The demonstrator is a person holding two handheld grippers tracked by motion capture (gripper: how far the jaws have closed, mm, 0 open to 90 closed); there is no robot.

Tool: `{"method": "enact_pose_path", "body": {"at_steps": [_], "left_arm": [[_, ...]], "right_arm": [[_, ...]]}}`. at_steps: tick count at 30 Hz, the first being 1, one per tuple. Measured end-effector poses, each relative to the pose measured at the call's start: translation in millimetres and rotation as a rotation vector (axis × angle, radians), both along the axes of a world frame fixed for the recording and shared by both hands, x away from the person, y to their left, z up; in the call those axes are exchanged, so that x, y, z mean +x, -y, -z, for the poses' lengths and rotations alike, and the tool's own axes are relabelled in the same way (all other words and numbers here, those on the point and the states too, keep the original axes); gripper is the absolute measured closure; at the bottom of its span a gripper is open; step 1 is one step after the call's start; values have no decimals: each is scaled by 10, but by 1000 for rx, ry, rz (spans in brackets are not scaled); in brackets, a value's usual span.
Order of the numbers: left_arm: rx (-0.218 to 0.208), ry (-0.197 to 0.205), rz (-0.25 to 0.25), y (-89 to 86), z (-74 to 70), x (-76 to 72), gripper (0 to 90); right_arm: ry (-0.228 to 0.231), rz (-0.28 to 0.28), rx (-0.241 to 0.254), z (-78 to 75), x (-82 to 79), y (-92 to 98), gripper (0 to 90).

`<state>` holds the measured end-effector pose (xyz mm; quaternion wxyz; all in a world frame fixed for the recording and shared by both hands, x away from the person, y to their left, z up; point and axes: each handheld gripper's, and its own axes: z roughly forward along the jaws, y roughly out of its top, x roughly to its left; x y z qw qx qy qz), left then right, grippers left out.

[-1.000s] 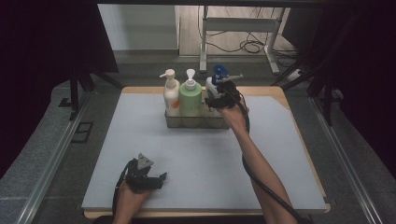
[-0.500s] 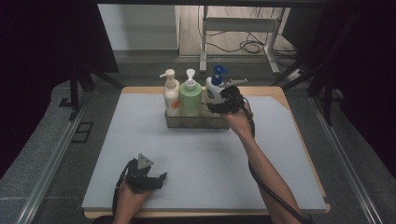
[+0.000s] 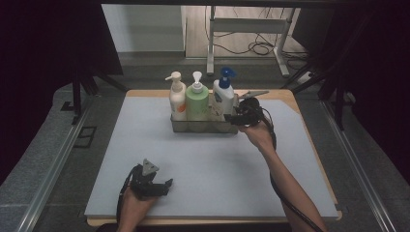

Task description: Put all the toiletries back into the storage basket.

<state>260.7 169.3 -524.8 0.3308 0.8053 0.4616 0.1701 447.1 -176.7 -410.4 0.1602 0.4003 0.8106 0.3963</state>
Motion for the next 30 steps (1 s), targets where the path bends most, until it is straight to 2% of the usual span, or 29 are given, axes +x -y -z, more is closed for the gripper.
{"method": "enact_pose_path", "body": {"at_steps": [6,9,11,18,24,30], "left_arm": [[2,-1,0,0,-2,-1,122],[1,-1,0,0,-1,-1,122],[1,-1,0,0,-1,-1,123],[2,-1,0,-1,-2,-1,122],[5,-2,1,-2,-3,0,122],[5,-2,2,-3,-3,0,122]], "right_arm": [[-19,1,21,45,-11,140,479],[-46,12,57,68,18,200,545],[-49,23,59,77,40,226,600],[-51,79,12,101,140,250,763],[-69,108,14,177,253,241,879],[-79,105,-32,233,327,125,895]]}}
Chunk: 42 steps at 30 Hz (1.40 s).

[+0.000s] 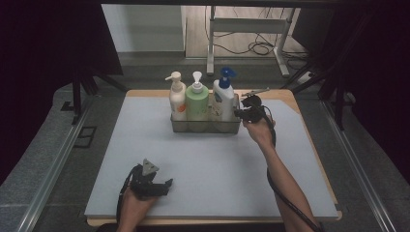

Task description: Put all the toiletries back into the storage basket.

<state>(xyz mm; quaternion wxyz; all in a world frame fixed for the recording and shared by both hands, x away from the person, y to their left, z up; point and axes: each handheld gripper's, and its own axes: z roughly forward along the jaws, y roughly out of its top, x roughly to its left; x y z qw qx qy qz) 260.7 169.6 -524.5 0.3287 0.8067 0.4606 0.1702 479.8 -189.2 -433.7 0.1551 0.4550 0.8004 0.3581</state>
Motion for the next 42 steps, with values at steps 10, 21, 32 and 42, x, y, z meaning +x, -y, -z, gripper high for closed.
{"method": "enact_pose_path", "body": {"at_steps": [10,21,32,42], "left_arm": [[-1,0,-1,1,0,0,122],[-1,0,-1,1,0,0,122],[0,0,-1,1,0,0,122],[0,0,-1,1,0,1,122]], "right_arm": [[-40,16,-20,95,128,-58,893],[-67,6,-19,192,212,-95,891],[-82,-6,-15,236,211,-134,879],[-88,-23,-22,288,210,-215,871]]}}
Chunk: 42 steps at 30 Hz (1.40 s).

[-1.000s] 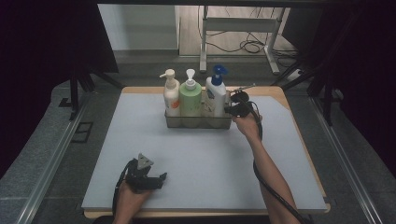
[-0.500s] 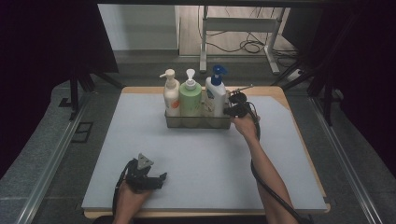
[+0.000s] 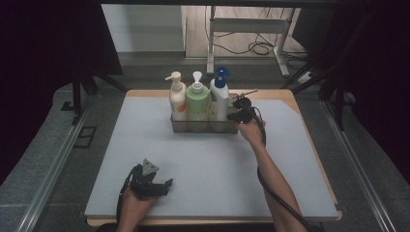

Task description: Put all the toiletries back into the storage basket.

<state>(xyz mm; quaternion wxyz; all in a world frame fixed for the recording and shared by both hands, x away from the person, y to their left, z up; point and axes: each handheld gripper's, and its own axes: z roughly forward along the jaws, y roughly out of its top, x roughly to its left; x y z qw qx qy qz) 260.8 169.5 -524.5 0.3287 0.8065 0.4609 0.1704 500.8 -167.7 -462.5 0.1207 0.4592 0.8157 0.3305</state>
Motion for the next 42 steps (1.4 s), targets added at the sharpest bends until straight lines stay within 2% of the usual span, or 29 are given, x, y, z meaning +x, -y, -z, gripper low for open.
{"method": "enact_pose_path", "body": {"at_steps": [8,31,42], "left_arm": [[0,0,0,0,0,0,122],[0,-1,0,0,0,1,122],[0,0,0,0,0,1,122]], "right_arm": [[-5,-14,-8,18,-5,-85,867],[-4,-54,-12,-9,-60,-126,873],[-1,-53,-14,-9,-73,-135,882]]}}
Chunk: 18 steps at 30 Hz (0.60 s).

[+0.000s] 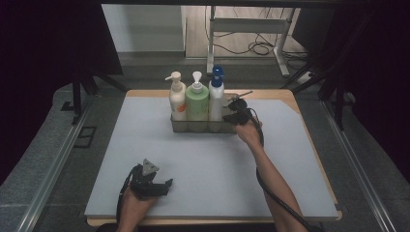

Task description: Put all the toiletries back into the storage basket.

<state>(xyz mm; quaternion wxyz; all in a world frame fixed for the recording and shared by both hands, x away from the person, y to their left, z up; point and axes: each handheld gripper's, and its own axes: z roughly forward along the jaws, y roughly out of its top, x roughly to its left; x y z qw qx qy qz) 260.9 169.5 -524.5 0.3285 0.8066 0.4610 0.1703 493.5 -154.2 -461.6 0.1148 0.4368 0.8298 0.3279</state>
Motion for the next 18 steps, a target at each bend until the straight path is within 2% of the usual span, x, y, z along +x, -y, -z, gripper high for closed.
{"method": "enact_pose_path", "body": {"at_steps": [11,18], "left_arm": [[0,0,0,0,0,0,122],[0,0,0,0,0,0,122]], "right_arm": [[4,0,1,2,-6,-5,888],[12,0,6,-29,-12,19,849]]}}
